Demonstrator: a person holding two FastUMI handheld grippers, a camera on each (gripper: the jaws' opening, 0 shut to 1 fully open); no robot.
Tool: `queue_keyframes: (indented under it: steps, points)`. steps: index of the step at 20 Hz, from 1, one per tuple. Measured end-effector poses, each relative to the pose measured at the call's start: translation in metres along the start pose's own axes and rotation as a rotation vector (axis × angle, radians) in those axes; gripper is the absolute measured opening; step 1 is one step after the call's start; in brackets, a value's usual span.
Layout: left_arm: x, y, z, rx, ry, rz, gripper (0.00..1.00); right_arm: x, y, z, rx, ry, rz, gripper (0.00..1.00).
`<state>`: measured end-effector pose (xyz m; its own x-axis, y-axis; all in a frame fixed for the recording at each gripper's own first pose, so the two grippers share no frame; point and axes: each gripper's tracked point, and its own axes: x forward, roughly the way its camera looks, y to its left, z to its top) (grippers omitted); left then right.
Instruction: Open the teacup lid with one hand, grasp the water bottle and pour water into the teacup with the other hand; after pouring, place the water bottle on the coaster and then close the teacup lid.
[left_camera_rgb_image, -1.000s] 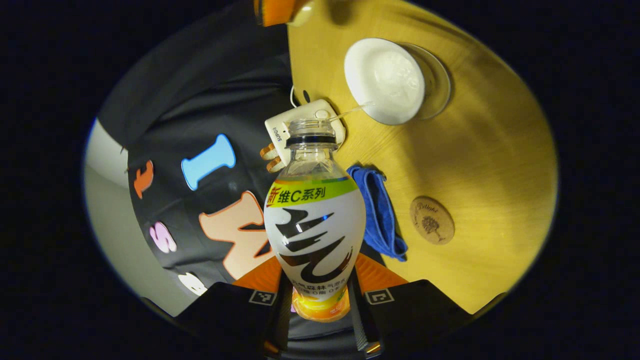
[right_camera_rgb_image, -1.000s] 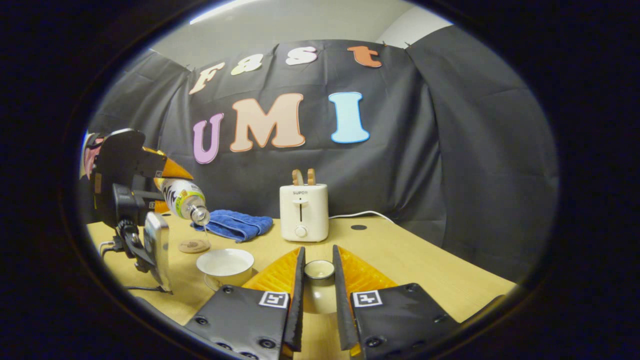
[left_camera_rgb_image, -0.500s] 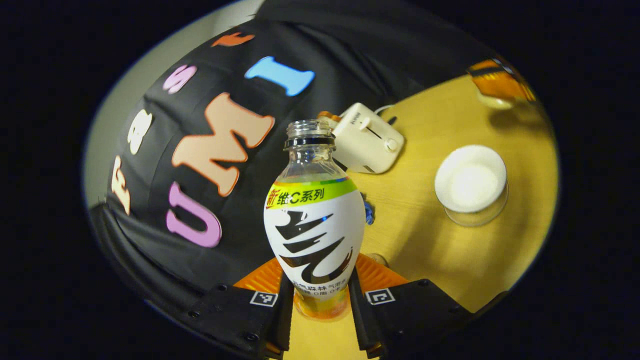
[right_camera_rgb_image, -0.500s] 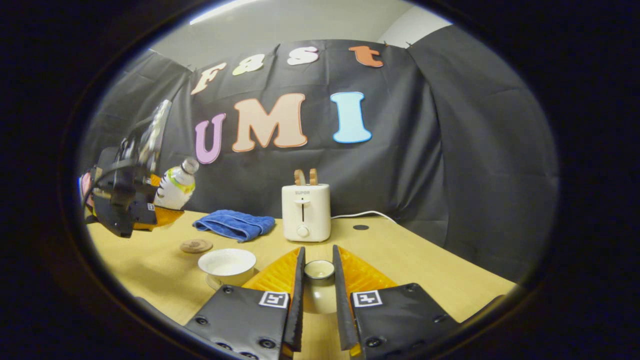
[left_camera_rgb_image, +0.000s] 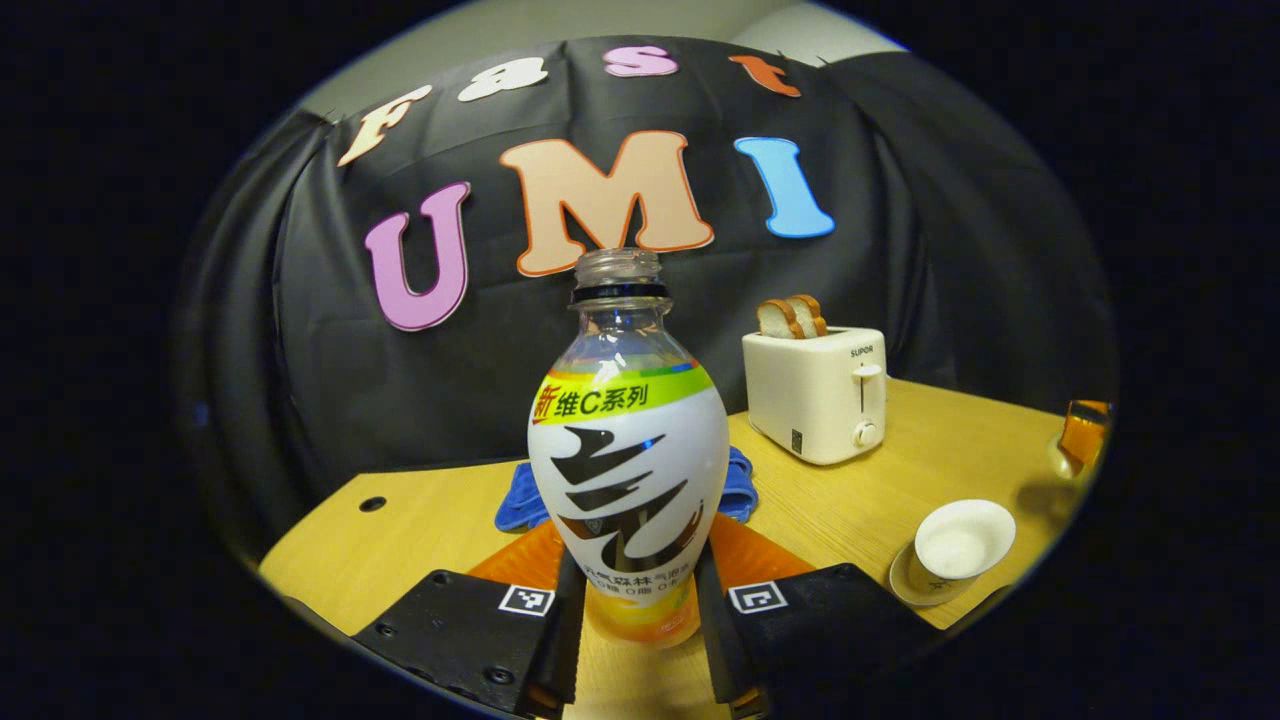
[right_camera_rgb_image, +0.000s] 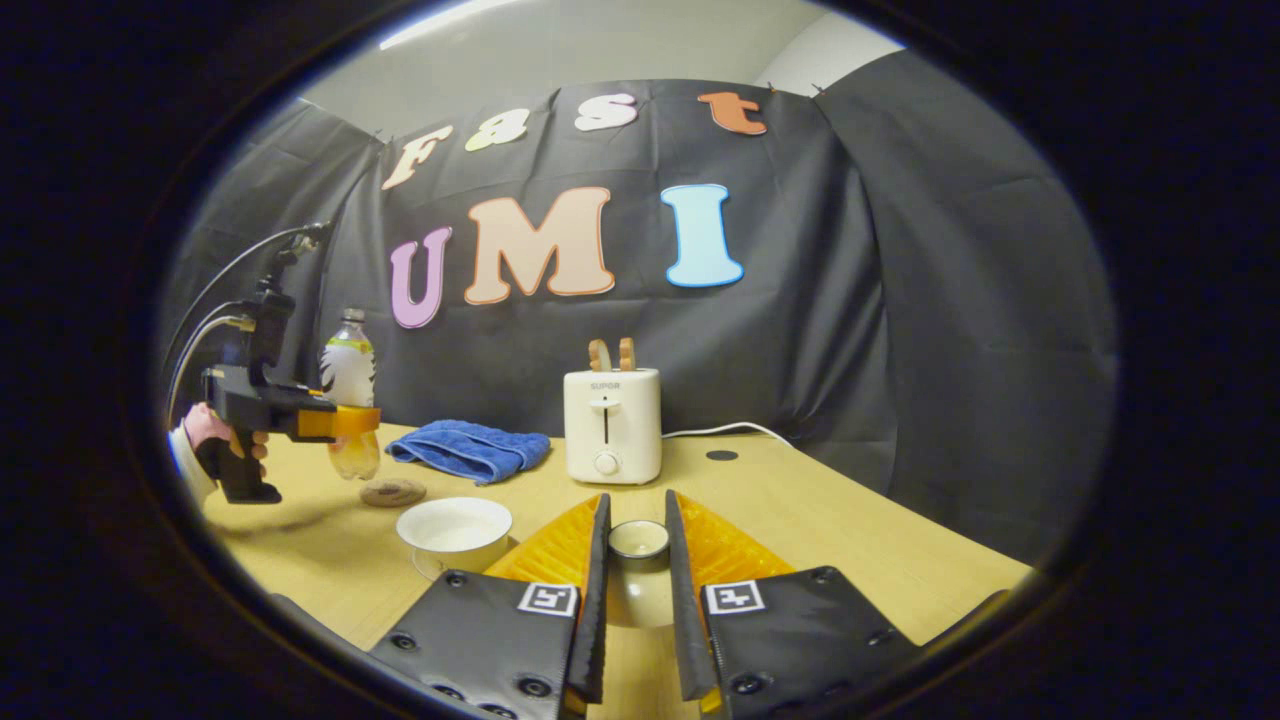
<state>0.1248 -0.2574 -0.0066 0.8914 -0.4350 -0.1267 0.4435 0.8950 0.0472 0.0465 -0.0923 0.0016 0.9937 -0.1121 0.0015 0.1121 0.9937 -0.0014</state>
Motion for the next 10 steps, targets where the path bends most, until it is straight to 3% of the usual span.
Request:
queue_keyframes:
  steps: [5,10]
  points:
    - [0.009,0.0,-0.003,-0.078,-0.034,-0.006,0.48,0.0,0.0,0.0,0.0,-0.001,0.0,0.31]
    - [0.01,0.003,-0.013,-0.087,0.005,-0.014,0.49,0.0,0.0,0.0,0.0,0.0,0.0,0.31]
